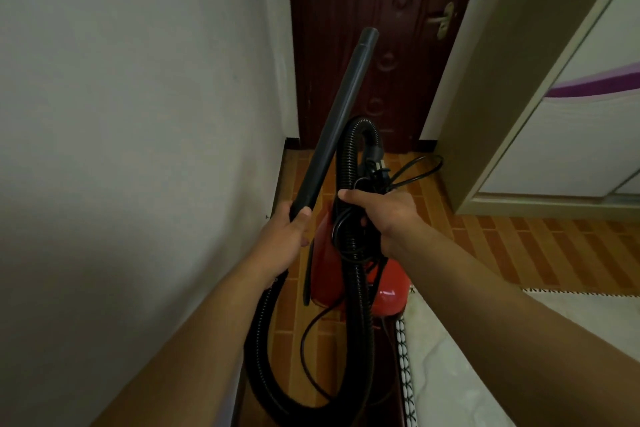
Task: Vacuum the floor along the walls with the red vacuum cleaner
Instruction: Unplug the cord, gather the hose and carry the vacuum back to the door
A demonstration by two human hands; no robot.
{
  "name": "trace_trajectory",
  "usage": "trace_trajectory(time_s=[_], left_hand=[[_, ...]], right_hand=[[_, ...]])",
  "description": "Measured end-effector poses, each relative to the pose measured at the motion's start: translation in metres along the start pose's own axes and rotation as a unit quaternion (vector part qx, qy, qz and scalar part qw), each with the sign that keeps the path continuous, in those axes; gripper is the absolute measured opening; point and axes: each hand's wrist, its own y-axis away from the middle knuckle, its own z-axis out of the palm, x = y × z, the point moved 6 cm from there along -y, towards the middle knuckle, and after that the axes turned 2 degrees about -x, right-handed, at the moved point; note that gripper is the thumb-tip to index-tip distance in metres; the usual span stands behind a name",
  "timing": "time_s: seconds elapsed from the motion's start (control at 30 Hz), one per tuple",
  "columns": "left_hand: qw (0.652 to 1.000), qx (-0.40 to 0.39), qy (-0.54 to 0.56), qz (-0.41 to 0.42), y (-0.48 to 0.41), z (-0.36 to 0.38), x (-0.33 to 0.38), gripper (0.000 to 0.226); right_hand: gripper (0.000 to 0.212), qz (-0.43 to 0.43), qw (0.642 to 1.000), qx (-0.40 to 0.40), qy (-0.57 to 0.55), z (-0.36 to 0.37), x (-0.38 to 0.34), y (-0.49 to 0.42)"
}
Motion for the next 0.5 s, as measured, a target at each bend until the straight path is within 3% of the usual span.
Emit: trace_trajectory(time_s=[0.17,0.5], left_hand=[[1.0,0.006,-0.005,-0.002,-0.082,0.008,0.037,0.061],[1.0,-0.008,0.006,0.006,-0.225,0.018,0.083,0.035]], right_hand=[[0.036,0.001,1.0,-0.019,0.004,-0.008,-0.053,-0.073],[0.039,0.007,1.0,0.0,0.008,-0.004,-0.117,-0.207]])
